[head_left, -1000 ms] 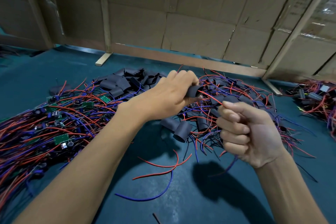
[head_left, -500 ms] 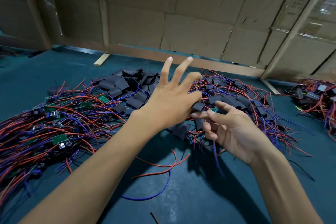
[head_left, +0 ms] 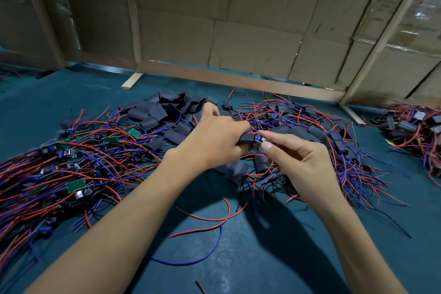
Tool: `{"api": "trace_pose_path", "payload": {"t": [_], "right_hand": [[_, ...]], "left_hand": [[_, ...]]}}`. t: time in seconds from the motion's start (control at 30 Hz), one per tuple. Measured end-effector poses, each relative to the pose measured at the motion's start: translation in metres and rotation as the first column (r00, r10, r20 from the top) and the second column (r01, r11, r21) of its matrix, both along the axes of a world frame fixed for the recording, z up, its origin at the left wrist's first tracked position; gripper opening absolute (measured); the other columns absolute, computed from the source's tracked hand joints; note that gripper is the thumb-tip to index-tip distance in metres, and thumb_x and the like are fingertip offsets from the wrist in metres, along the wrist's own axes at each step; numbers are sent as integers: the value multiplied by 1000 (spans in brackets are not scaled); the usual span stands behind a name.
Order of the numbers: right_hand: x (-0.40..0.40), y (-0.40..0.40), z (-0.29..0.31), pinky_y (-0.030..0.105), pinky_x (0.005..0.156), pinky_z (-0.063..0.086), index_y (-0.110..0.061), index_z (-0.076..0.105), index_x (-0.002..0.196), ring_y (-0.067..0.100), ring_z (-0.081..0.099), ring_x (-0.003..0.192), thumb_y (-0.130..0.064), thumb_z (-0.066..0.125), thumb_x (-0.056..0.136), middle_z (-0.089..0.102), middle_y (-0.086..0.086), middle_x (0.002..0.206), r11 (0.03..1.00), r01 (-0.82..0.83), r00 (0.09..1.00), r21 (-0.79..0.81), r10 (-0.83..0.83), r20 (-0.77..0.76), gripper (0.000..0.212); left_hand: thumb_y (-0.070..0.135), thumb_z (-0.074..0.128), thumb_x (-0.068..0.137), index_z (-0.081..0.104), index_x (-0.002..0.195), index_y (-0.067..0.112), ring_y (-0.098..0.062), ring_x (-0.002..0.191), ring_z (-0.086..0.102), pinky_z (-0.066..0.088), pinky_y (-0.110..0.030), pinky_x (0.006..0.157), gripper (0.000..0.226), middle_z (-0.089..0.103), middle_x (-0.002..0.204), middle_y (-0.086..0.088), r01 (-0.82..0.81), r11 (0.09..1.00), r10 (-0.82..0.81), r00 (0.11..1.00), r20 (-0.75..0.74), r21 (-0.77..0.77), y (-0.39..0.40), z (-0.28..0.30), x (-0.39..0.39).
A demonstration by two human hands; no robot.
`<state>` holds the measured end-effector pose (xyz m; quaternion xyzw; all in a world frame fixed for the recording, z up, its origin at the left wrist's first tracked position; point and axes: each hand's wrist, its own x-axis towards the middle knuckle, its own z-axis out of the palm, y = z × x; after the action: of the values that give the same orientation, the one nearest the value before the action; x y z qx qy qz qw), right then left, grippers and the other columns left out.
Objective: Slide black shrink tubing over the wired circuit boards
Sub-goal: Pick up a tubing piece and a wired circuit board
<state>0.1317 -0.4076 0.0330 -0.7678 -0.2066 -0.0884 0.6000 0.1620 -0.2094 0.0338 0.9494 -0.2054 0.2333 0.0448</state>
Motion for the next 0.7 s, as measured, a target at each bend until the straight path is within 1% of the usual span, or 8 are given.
{"api": "trace_pose_path", "payload": {"t": [0.07,0.13,0.23,0.3,0.37,0.5,0.6,0.7], "right_hand": [[0,3,-3,18,73,50,-19,80,106,7,67,75,-5,76,88,76,-3,90,998,42,996,-53,-38,75,23],[1,5,-6,25,74,53,-21,78,98,10,68,75,-6,79,85,77,-4,87,996,75,993,-41,-71,92,20],[3,2,-9,29,73,56,-23,77,93,10,70,73,-7,83,81,77,-5,83,993,112,984,-49,-104,144,21],[4,0,-10,25,74,55,-22,79,93,5,70,74,-6,84,80,78,-5,85,991,121,976,-62,-108,189,21],[4,0,-10,23,73,52,-18,80,93,2,68,75,-6,85,79,78,-3,85,992,116,975,-56,-103,196,19],[2,5,-10,34,70,56,-22,82,89,11,66,71,-7,85,79,78,1,79,995,95,994,27,-96,47,18],[2,9,-7,22,68,54,-21,82,87,8,66,69,-3,84,78,79,2,79,990,51,998,134,-47,-30,20],[3,4,-5,13,63,49,-15,83,90,3,63,64,1,83,78,78,-1,76,982,19,999,188,-11,-39,20]], "left_hand": [[48,51,96,40,81,21,-29,67,45,21,-39,88,32,43,62,7,13,1000,-13,1000,-2,-19,1,-1,0],[44,53,96,40,79,20,-28,60,39,23,-39,86,32,38,57,9,35,998,-35,999,-4,-48,1,-2,0],[37,55,95,42,77,18,-31,58,36,29,-38,81,29,45,60,4,47,996,-49,999,-19,-77,-2,0,0],[33,56,93,43,78,18,-34,64,43,32,-38,78,25,54,66,-2,51,992,-58,997,-60,-118,-4,3,-1],[32,58,89,44,78,19,-37,72,52,26,-37,67,22,62,73,-7,47,986,-59,996,-71,-158,-4,4,-2],[35,60,89,44,79,20,-37,78,57,10,-34,63,25,65,77,-7,36,988,-45,997,-55,-148,-1,0,-2],[37,57,94,40,83,19,-35,78,57,23,-34,70,27,66,81,-5,70,995,-70,998,0,-71,-2,-1,-1],[28,61,91,43,78,15,-34,60,44,40,-41,76,25,61,69,-9,203,966,-198,979,45,-157,-2,2,-4]]}}
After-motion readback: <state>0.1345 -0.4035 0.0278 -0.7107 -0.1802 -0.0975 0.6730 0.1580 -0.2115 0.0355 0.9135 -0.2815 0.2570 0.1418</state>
